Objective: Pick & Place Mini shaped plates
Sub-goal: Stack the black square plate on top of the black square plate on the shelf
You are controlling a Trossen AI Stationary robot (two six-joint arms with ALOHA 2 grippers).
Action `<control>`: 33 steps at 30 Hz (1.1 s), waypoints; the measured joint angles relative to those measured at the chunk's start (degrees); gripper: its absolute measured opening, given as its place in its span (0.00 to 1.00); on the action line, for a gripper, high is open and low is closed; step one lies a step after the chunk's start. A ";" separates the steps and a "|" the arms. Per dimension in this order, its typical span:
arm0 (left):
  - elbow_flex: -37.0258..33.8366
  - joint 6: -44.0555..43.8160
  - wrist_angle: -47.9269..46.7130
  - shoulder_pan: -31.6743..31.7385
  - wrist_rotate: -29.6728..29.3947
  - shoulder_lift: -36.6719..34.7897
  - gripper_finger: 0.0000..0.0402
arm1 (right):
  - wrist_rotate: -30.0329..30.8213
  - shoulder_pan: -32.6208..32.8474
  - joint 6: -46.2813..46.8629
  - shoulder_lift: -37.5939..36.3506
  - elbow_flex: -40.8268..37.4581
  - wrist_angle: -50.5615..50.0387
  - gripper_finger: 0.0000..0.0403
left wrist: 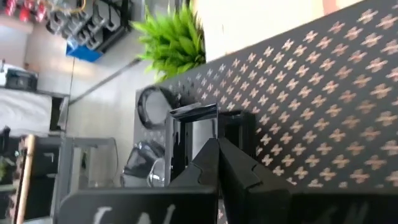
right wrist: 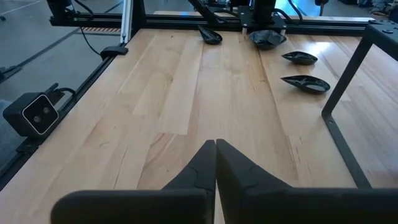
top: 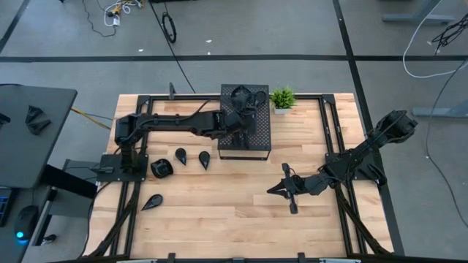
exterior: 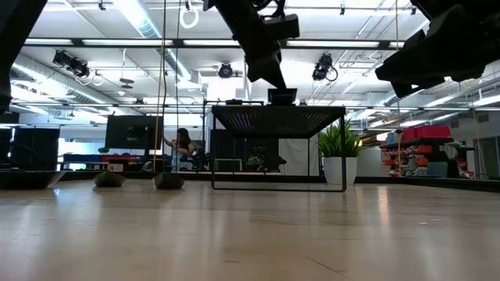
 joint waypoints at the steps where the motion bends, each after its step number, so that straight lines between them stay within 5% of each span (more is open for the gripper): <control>1: 0.00 0.39 0.33 -0.16 -0.01 0.00 0.01 | 0.00 -0.01 0.00 -0.01 0.00 0.00 0.03; 33: -0.02 -6.16 -1.17 2.58 4.67 0.00 0.03 | 0.00 0.00 0.00 0.00 0.00 0.02 0.03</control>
